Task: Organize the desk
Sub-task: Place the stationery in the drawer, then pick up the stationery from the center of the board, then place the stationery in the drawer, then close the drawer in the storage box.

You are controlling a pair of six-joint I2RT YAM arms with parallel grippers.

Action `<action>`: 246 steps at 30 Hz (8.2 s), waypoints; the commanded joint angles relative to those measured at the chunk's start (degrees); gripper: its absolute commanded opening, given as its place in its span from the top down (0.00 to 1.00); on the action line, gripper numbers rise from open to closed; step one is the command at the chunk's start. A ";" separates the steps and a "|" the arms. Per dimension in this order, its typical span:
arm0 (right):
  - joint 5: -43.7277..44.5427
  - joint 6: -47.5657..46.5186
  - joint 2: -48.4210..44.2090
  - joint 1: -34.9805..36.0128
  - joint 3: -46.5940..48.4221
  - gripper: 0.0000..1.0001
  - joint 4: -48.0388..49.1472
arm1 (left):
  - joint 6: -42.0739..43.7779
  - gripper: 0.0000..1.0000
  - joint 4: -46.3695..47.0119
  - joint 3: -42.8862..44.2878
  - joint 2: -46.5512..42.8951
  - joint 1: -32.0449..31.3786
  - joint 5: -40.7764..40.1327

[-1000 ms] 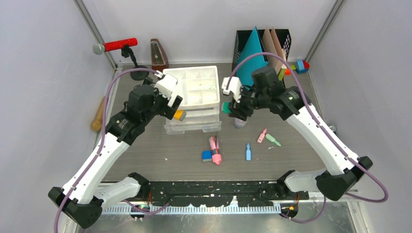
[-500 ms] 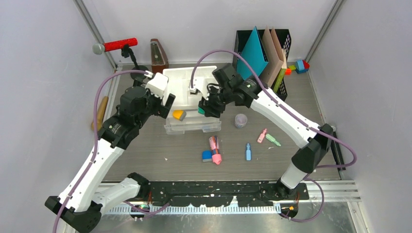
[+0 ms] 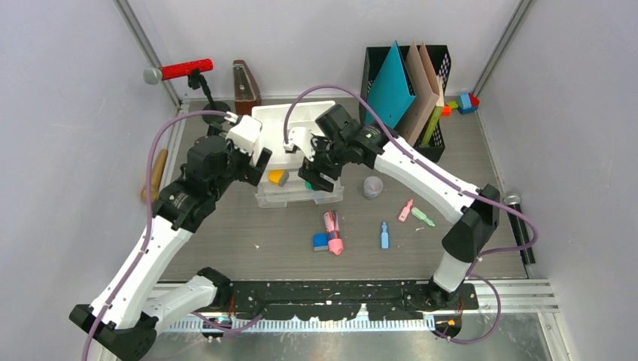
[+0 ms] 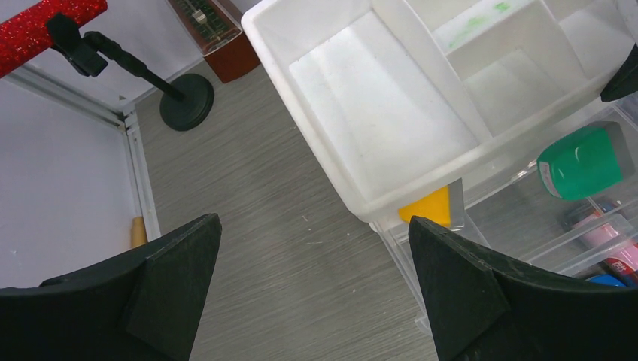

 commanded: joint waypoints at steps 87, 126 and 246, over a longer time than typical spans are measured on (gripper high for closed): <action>-9.84 15.76 -41.20 -40.57 -45.58 0.17 20.24 | 20.14 0.49 2.69 -15.73 37.14 -32.88 22.28; -10.34 15.21 -40.82 -40.57 -45.31 0.17 19.57 | 13.95 0.57 -12.11 16.15 22.22 -13.86 16.89; -13.19 12.75 -36.20 -40.57 -44.58 0.17 15.61 | 45.78 0.17 56.34 -33.72 23.15 -32.31 -20.12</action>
